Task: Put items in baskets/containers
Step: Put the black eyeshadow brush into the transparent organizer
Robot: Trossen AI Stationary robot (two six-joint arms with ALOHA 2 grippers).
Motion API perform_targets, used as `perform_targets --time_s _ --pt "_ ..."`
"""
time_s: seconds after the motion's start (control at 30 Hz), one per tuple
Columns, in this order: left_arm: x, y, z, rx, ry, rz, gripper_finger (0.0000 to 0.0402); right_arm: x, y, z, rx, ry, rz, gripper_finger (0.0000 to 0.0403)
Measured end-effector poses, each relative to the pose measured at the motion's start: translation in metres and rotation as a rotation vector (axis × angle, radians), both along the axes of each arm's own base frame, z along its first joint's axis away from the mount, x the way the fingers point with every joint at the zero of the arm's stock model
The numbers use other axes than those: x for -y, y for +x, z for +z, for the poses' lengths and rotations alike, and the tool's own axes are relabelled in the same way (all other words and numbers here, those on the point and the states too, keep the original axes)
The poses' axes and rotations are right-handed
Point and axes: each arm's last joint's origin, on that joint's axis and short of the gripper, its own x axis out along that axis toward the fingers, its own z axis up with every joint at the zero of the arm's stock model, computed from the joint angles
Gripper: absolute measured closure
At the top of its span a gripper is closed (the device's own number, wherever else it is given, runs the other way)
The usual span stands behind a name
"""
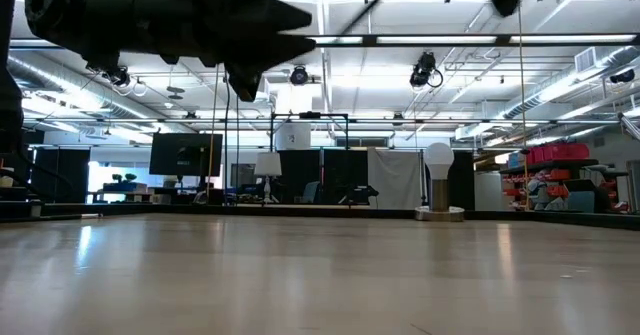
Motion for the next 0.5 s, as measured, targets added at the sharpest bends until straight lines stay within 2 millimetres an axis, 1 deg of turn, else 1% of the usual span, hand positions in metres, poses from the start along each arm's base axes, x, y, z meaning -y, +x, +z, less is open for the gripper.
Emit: perform_targets --time_s 0.13,0.27,0.4,0.5 --pt "0.000 0.000 -0.004 -0.035 0.005 0.010 0.0223 -0.001 -0.039 0.040 -0.193 0.107 -0.028 0.0394" --pt "-0.001 -0.001 -0.007 -0.069 -0.002 0.037 0.0208 0.000 -0.075 0.068 -0.346 0.197 -0.096 0.0394" --pt "-0.002 -0.001 -0.009 -0.085 0.003 0.043 0.0205 0.005 -0.104 0.085 -0.496 0.267 -0.199 0.0395" --pt "-0.001 -0.001 -0.009 -0.087 0.004 0.042 0.0205 0.012 -0.125 0.086 -0.622 0.323 -0.320 0.0395"
